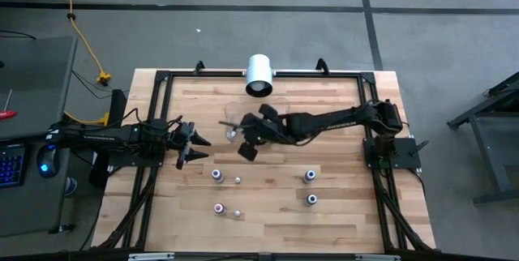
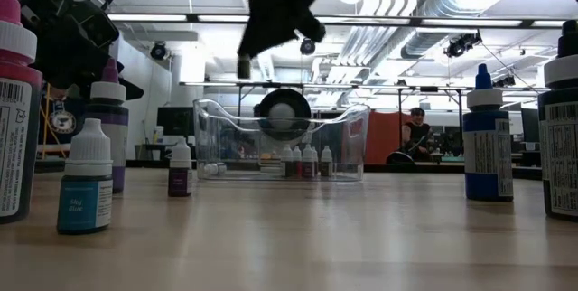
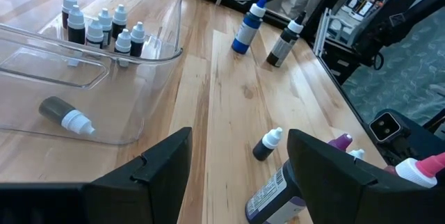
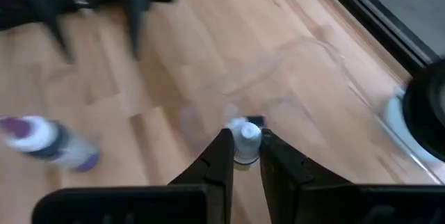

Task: Pick & Place food coloring
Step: Put the small green food coloring bottle into the transparent bin

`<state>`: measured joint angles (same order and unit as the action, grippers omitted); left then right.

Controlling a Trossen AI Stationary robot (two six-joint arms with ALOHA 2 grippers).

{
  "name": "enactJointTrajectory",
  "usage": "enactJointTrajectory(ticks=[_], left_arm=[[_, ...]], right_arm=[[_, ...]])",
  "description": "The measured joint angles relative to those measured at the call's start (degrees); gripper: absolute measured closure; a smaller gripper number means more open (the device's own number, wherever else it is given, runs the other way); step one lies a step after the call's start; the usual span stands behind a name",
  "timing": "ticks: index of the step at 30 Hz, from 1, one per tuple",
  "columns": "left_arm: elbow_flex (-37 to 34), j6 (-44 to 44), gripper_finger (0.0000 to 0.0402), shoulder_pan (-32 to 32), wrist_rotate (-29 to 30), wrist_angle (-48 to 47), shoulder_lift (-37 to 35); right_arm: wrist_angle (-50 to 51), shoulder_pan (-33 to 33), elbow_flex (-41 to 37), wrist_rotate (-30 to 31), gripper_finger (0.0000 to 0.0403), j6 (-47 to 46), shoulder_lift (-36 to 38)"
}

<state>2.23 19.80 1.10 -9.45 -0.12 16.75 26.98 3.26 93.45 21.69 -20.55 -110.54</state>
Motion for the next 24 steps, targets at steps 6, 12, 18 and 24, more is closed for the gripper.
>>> enactJointTrajectory(ticks=[6,12,18,24], left_arm=[[0.0,0.0,0.0167,0.0,0.0,0.0,0.0],[0.0,0.0,0.0167,0.0,0.0,0.0,0.0],[0.0,0.0,0.0167,0.0,0.0,0.0,0.0],[0.0,0.0,0.0167,0.0,0.0,0.0,0.0]], right_arm=[[-2.5,-3.4,-4.9,-0.4,0.0356,-3.6,0.0],[-9.2,-5.0,-11.6,-2.4,0.0358,-5.1,0.0],[-11.9,-6.7,-15.3,-3.0,0.0352,-6.4,0.0],[-14.1,-8.5,-16.5,-2.8,0.0353,-6.3,-0.2]])
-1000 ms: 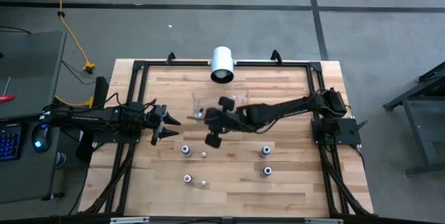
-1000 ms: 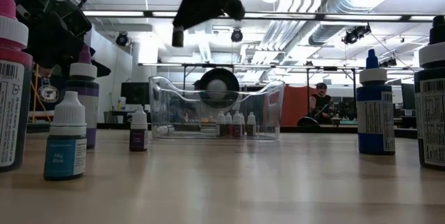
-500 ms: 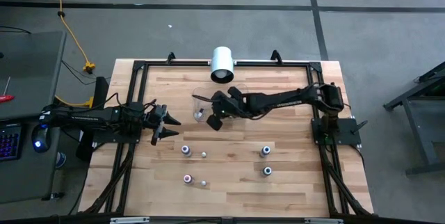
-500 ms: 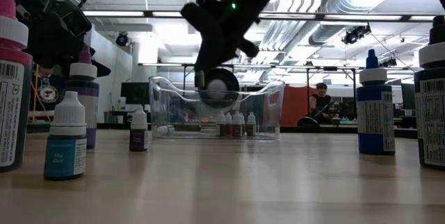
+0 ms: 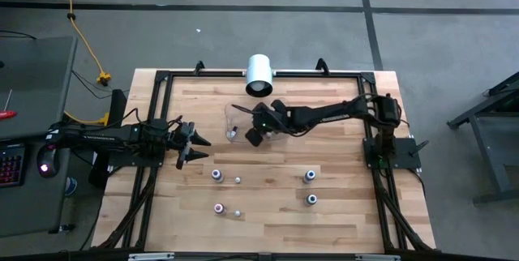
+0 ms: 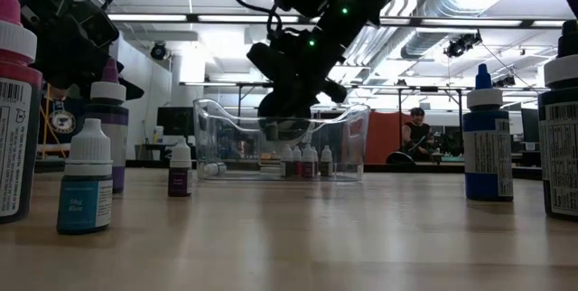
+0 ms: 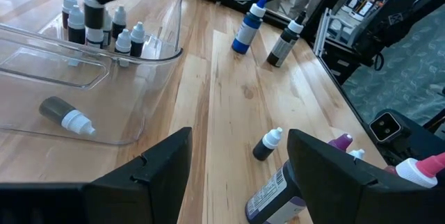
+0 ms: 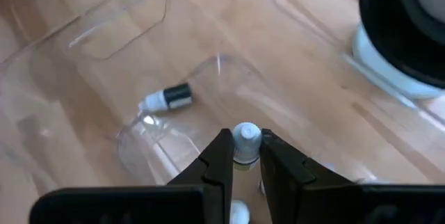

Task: Pick & Place food coloring
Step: Put the small green food coloring bottle into the transparent bin

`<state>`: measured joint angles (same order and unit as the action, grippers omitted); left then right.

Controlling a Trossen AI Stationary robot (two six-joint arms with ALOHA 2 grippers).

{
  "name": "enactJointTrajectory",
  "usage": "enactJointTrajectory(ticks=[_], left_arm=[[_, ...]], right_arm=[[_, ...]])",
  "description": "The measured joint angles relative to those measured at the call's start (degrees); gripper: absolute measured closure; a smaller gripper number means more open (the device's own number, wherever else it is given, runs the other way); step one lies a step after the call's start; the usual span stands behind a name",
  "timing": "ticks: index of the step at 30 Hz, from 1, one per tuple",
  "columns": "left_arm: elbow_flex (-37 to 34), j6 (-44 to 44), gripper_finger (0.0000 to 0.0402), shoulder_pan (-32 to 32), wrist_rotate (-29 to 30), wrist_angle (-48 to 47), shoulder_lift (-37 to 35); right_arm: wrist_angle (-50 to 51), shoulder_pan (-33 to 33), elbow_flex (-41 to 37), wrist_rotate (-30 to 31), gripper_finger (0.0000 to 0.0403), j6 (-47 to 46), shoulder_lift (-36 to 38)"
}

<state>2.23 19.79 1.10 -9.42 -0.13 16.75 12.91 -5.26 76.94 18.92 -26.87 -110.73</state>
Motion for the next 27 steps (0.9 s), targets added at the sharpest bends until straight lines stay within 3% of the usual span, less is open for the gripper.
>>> enactJointTrajectory(ticks=[12,27], left_arm=[[0.0,0.0,0.0167,0.0,0.2,0.0,0.0],[0.0,0.0,0.0167,0.0,0.1,0.0,0.0]], right_arm=[[-3.8,-2.2,2.4,-2.3,0.0349,-0.2,-5.6],[-2.9,-3.9,1.9,-3.1,0.0348,-0.8,-6.6]])
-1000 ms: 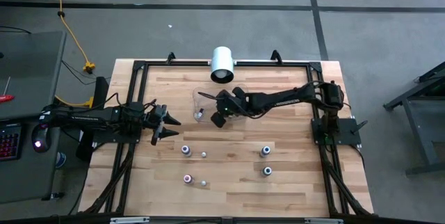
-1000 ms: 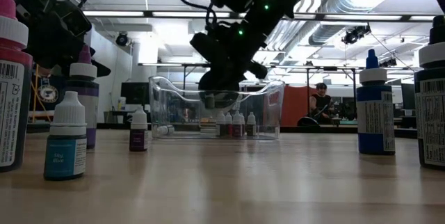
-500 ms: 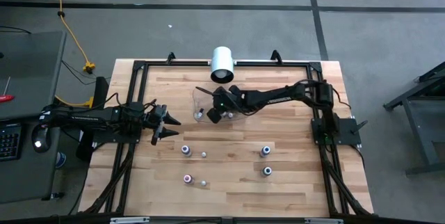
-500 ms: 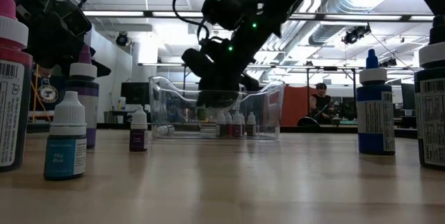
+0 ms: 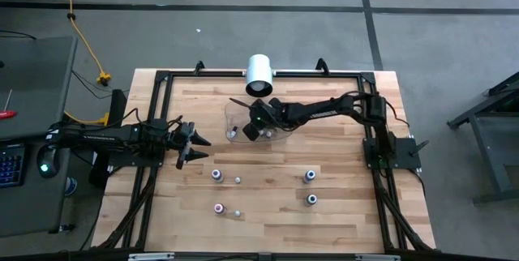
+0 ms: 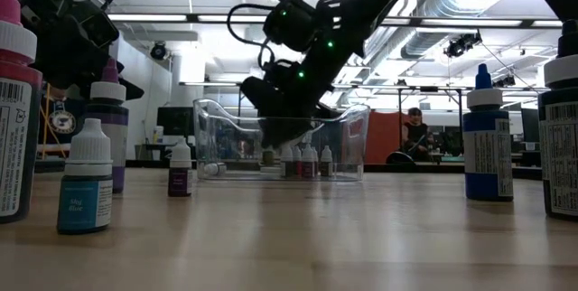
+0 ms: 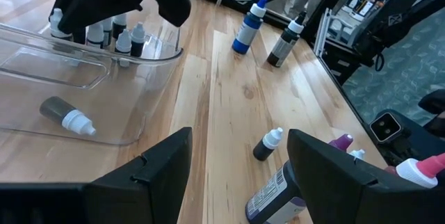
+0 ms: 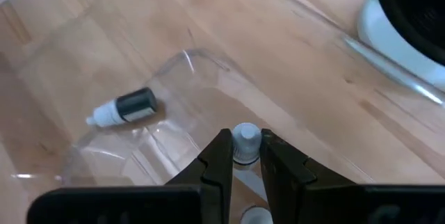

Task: Pick & Place food coloring
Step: Put the small green food coloring bottle into the transparent bin

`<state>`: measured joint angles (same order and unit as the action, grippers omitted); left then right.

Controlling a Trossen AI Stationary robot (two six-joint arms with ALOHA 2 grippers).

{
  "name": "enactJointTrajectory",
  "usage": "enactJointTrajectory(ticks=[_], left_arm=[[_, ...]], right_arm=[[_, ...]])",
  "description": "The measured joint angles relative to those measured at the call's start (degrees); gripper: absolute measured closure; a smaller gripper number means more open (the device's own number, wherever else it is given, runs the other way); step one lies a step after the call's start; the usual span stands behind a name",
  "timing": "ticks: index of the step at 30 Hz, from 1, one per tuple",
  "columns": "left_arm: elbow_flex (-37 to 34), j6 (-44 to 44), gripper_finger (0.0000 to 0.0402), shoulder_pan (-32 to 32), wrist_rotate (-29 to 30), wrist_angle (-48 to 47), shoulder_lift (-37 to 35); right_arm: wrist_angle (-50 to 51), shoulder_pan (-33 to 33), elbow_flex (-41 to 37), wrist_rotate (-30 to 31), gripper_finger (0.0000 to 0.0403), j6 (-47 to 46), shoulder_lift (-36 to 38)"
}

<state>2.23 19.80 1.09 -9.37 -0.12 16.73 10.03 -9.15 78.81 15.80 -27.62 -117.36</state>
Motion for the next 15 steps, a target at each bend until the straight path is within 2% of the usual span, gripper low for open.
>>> enactJointTrajectory(ticks=[15], left_arm=[[0.0,0.0,0.0167,0.0,0.0,0.0,0.0]], right_arm=[[0.1,0.0,0.0,-1.3,0.0343,0.0,0.0]])
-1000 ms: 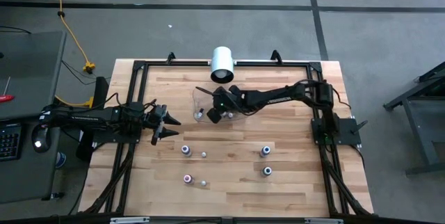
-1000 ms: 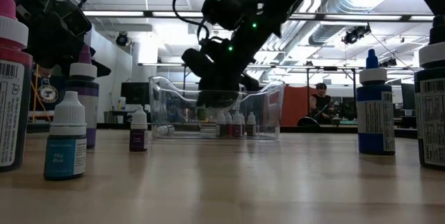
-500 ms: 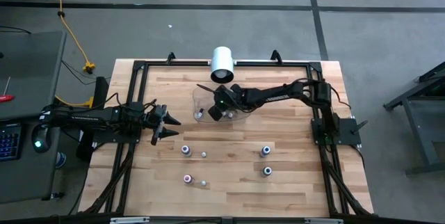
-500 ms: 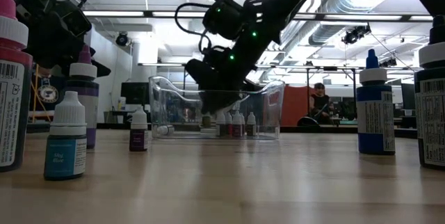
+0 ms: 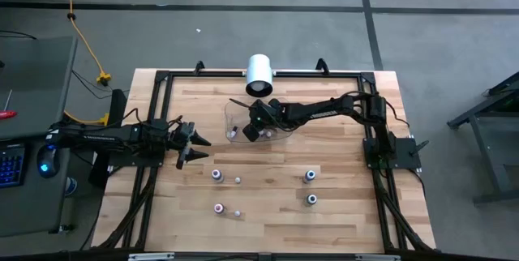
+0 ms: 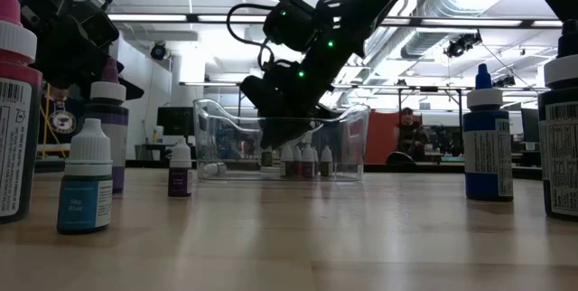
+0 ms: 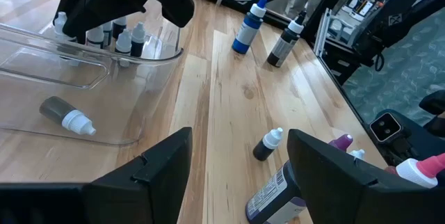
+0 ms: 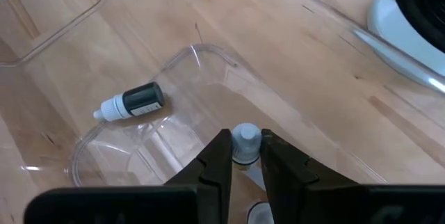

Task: Pick & Place food coloring
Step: Put the small green food coloring bottle into the transparent bin, then put the small purple food coloring bottle into the transparent bin

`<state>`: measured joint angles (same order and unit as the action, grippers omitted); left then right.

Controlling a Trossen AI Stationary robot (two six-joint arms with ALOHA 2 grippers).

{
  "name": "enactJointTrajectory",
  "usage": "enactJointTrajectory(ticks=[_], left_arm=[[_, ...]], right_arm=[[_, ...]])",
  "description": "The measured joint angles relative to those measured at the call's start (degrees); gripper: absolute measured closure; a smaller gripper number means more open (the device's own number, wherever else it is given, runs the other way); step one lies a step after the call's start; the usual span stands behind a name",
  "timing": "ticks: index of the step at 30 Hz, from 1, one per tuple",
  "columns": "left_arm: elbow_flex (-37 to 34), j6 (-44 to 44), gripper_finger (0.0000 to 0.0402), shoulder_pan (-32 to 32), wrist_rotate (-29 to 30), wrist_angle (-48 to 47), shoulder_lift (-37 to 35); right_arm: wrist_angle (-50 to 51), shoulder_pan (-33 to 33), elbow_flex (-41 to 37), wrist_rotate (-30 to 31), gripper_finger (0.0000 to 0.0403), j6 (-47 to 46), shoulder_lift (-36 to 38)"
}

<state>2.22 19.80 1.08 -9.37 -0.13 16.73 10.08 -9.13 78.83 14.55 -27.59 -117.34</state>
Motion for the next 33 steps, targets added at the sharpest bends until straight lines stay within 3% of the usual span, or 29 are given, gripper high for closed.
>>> enactJointTrajectory(ticks=[14,22,33], left_arm=[[0.0,0.0,0.0167,0.0,0.0,0.0,0.0],[0.0,0.0,0.0167,0.0,0.0,0.0,0.0],[0.0,0.0,0.0167,0.0,0.0,0.0,0.0]], right_arm=[[-0.6,0.0,0.0,0.2,0.026,0.3,0.0],[-0.5,0.2,3.2,2.6,0.0255,2.6,0.1],[14.6,3.5,15.0,3.5,0.0253,8.5,0.1]])
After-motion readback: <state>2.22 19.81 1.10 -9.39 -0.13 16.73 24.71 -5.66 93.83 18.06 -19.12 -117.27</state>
